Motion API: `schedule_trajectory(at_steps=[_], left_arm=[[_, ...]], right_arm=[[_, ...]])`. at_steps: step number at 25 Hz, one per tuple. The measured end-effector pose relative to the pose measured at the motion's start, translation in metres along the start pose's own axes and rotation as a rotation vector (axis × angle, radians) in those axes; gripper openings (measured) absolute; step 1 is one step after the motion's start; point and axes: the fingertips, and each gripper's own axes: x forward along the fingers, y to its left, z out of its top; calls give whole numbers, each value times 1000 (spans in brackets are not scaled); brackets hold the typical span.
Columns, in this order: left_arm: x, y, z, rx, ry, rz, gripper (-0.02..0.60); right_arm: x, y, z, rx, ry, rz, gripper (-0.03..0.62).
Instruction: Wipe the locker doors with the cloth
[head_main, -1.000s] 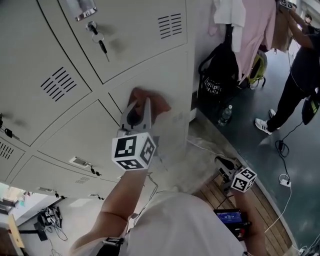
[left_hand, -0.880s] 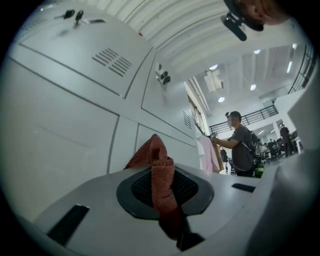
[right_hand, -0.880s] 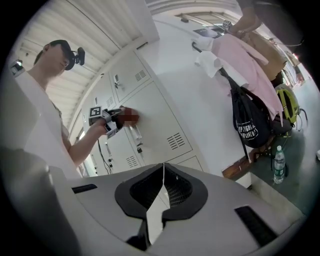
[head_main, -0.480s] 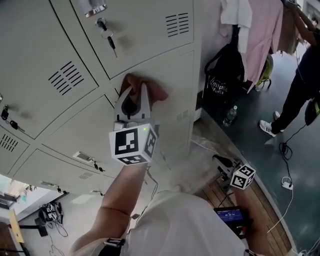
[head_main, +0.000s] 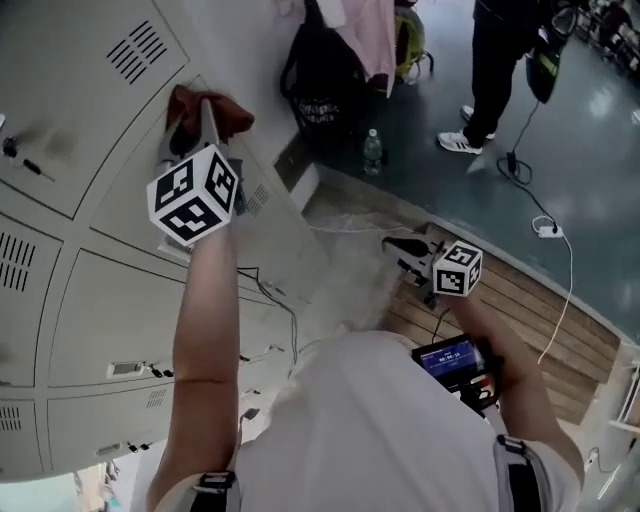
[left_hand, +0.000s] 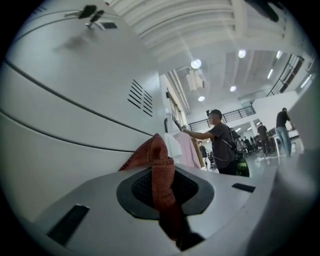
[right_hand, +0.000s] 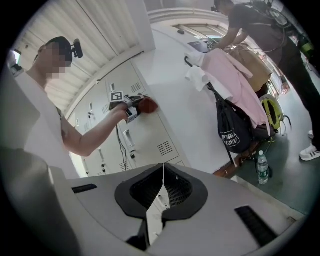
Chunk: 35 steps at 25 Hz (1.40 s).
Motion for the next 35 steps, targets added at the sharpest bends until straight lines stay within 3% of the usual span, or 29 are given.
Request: schedule_trajectory(at_steps=[4,7,12,16,18,22,26,28,31,35], left_arm=[[22,-9,-27,85,85,4,38],[11,-8,-51,55,129,10,38],[-62,-21,-73,1,127,3,38],[-127,-33,-94,43,110,-24,38],[-159,-35,-119,45,147,-25,38],[-223,-35,-179,-5,253,3,38],[-276,-49,-210,-26,279,21,38],[-293,-53,-224,-82,304,23,38],[-315,-63,-246,-189,370,30,38],[-320,-70,-254,-176,395,11,38]], right_arm=[[-2,-6,21,-43,-21,9,17],[-3,-6,22,-28,-26,-11,17],[-11,11,8,-17,4,23,17],[1,29,11,-63,19,117,17],[7,39,11,-83,17,161,17],[16,54,3,-78,19,214,17],[32,69,-1,-83,35,308,17],[38,76,-4,-81,46,340,17],[21,85,-19,-44,63,324,17],[19,87,-29,-28,62,329,17]])
